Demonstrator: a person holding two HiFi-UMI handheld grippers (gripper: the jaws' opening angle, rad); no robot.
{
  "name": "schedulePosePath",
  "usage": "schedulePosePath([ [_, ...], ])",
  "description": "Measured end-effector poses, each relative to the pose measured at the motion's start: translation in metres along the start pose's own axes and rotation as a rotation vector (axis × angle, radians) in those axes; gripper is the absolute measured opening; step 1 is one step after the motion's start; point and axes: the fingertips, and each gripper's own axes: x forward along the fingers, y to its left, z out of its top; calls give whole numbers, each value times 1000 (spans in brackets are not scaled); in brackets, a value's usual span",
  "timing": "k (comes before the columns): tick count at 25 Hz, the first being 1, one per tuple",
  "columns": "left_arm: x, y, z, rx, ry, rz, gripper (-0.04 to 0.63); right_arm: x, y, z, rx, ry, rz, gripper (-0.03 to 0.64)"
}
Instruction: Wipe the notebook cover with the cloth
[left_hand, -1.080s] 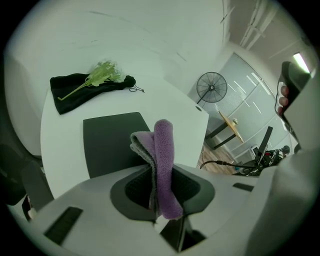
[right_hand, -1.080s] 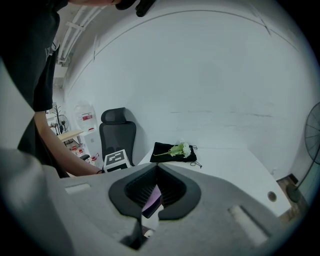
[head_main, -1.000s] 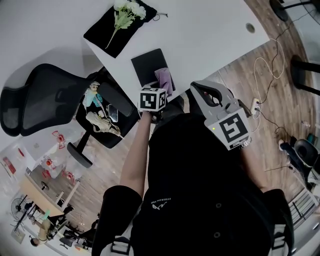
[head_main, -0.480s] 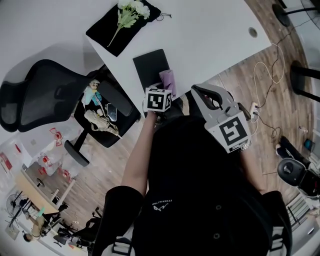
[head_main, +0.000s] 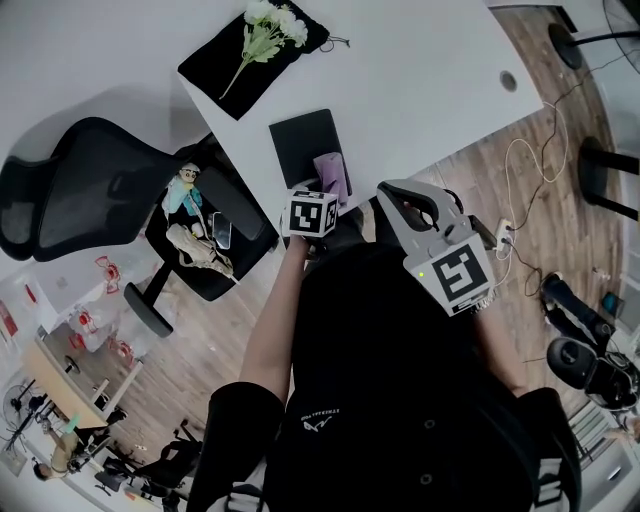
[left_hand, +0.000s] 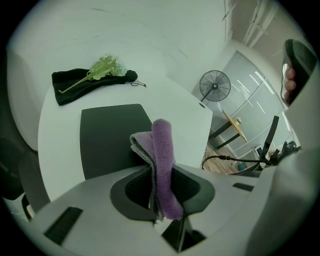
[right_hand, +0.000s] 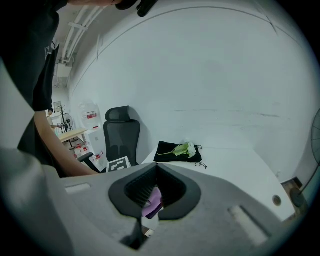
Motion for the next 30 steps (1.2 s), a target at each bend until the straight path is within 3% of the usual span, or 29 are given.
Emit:
schedulePosePath([
  [8,-6,6,-6,-22,6,8,87,4,-1,2,17,12,10,5],
  [30,-26,43,-28,-125,-6,102,89,32,15,17,-33,-13,145,5],
])
